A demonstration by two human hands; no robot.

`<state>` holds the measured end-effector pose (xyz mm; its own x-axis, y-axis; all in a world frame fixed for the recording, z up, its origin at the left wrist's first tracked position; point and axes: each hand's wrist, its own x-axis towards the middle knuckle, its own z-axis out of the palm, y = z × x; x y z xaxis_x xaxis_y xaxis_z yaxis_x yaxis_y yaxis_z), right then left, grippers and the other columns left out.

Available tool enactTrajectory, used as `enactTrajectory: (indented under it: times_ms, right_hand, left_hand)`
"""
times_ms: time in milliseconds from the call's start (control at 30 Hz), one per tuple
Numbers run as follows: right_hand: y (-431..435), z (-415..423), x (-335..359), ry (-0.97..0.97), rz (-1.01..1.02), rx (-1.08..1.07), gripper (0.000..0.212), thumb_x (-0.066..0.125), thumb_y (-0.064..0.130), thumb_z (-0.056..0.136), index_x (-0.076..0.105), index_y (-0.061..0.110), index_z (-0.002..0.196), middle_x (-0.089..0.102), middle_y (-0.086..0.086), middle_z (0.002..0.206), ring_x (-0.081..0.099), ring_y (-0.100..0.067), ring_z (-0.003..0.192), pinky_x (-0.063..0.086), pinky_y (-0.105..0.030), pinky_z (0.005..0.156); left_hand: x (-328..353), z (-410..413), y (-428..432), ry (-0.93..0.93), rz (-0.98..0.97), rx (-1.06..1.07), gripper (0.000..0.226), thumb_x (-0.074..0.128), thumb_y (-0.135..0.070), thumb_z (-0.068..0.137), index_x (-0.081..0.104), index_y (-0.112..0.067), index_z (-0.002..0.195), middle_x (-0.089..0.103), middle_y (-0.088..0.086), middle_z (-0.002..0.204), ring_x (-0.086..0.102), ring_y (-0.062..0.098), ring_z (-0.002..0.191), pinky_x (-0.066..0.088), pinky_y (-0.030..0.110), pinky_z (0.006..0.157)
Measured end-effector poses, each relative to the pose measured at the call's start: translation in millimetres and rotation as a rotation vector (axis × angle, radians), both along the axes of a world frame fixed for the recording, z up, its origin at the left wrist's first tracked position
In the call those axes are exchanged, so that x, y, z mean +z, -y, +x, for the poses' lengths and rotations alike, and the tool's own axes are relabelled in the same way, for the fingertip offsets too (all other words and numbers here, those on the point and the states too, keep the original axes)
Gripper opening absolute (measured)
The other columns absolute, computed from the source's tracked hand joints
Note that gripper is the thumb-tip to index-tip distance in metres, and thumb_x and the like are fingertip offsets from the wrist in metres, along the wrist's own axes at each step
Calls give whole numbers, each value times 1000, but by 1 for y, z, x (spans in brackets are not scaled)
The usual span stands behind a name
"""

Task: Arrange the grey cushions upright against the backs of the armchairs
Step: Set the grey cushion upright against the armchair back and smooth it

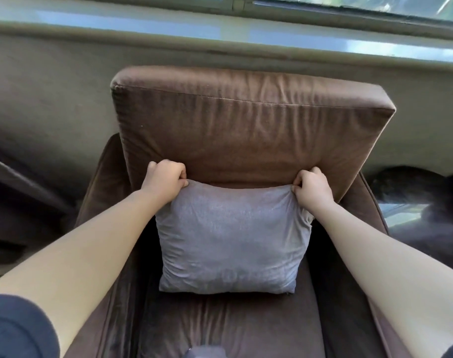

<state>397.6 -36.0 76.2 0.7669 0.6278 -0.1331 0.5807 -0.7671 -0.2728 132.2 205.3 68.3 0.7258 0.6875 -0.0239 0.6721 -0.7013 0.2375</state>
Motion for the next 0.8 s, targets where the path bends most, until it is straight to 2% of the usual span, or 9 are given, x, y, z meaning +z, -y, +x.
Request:
enactTrajectory:
  times_ms: [67,133,233,367,433,533,667,800]
  right_hand:
    - [2,-4,3,-9,-38,8,6,64,25,83,60,22,80,43,-5,95,52,-34,97,51,-46,83]
    - [3,-11,7,1,-54,34,5,61,25,83,58,23,80,43,-4,93,52,-33,95,51,-46,81]
    - [1,-31,9,42,-86,138,9,58,16,82,57,18,91,48,-6,94,52,-32,95,47,-43,76]
    - [-21,-74,7,74,-35,368,26,60,16,80,56,10,105,54,-9,96,55,-36,93,49,-46,79]
    - [-40,-100,7,59,-28,455,32,59,21,82,55,11,112,55,-9,103,54,-35,96,48,-47,82]
    - [-74,-141,8,15,-6,561,37,58,23,85,52,11,119,55,-10,113,53,-33,103,47,-47,87]
    - [-111,-185,5,5,6,656,44,60,32,85,47,13,123,54,-7,117,52,-31,108,48,-46,87]
    - [-135,-209,-1,57,-6,688,57,64,44,84,45,16,130,52,-5,125,49,-30,117,46,-47,89]
  left_hand:
    - [1,-5,3,27,9,-33,11,66,-33,88,65,-23,83,60,-9,83,57,20,96,34,38,86]
    - [2,-11,5,27,35,-86,11,65,-34,89,64,-23,87,62,-9,88,56,20,97,34,38,85]
    - [-2,-25,8,100,23,-106,12,65,-32,90,64,-21,95,65,-6,96,56,21,99,37,39,89]
    - [-15,-56,10,512,-69,167,17,74,-19,82,65,-13,95,66,2,94,59,25,91,49,45,84]
    - [-22,-72,12,624,-114,300,26,76,-19,80,64,-12,102,66,4,100,59,25,94,50,44,84]
    - [-33,-93,22,703,-269,448,40,77,-24,80,60,-13,114,64,1,111,62,18,94,51,34,84]
    - [-60,-115,46,743,-414,555,45,79,-25,79,58,-15,118,66,0,111,68,14,84,56,39,81]
    - [-92,-124,71,726,-623,625,62,80,-33,78,52,-15,131,64,1,122,67,13,98,55,39,90]
